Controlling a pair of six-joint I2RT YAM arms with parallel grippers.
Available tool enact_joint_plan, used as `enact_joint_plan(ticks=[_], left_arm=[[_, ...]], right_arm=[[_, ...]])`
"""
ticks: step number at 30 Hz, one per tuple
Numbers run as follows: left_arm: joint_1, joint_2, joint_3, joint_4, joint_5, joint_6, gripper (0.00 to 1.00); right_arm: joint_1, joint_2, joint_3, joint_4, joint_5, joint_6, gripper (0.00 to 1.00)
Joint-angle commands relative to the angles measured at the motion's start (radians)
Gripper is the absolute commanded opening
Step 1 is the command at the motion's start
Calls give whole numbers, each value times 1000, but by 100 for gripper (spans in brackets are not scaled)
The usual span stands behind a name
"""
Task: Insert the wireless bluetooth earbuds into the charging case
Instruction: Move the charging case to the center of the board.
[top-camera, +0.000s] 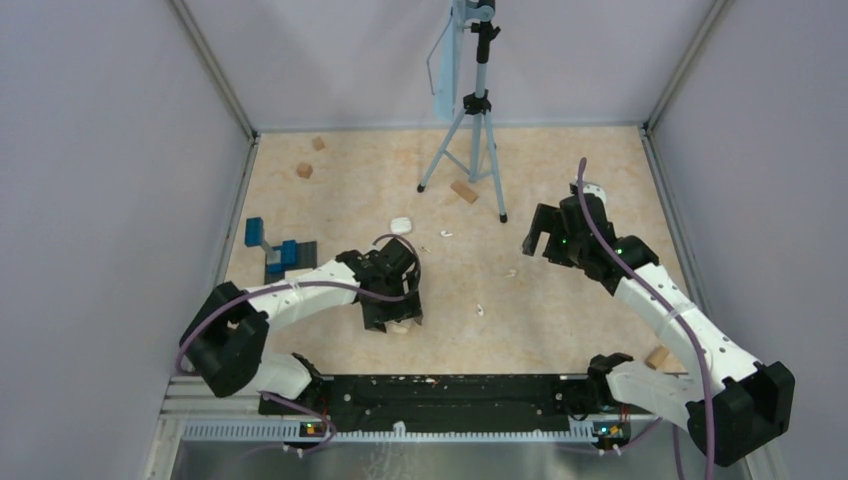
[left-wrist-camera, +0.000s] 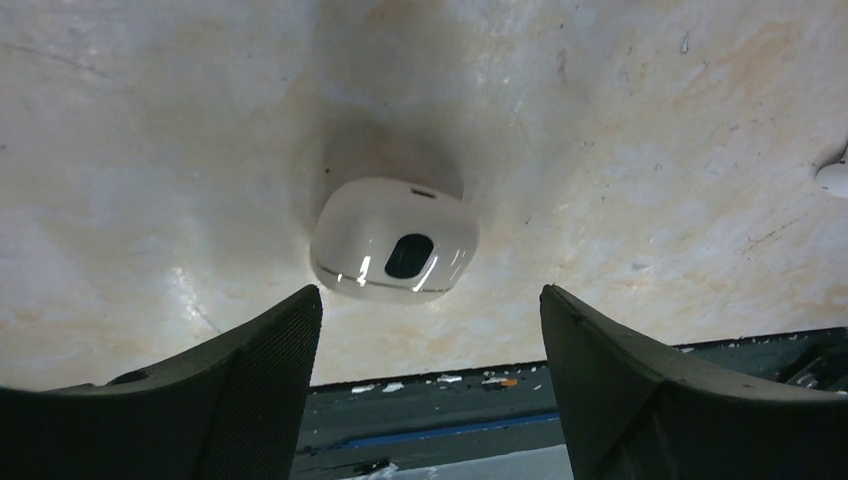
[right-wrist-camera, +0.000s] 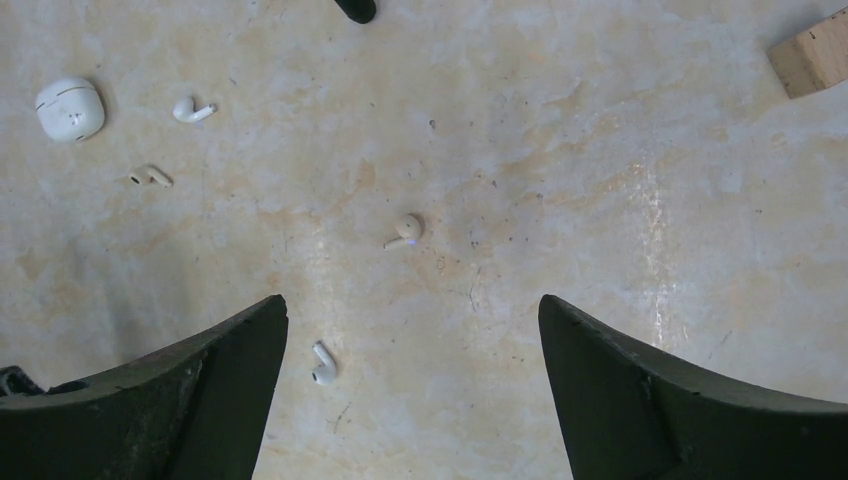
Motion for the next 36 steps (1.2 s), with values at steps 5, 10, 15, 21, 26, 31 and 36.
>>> enact_joint_plan(ticks=[5,10,15,21,26,31,36], left_arm=[[-10,146,104,170,4,68,84],[-10,220,150,291,69,166,84],[-10,256,209,254,69,217,84],[-44,209,221,138,29,351,96],[-123,192,199,69,-77,478,98],[-146,193,185,78,-82,545,94],[-161,230,191,83,-78,564,81]], right_arm=[[-5,-21,-2,21,1,5,93],[-4,-27,-3,16,7,4,93],[-5,-34,-10,11,-3,12,93],[-4,-45,-33,20,-9,25,93],[-6,-27,-37,45,-30,35,93],[-5,-12,-26,44,-31,38,93],[-5,-12,-22,39,-30,41,93]])
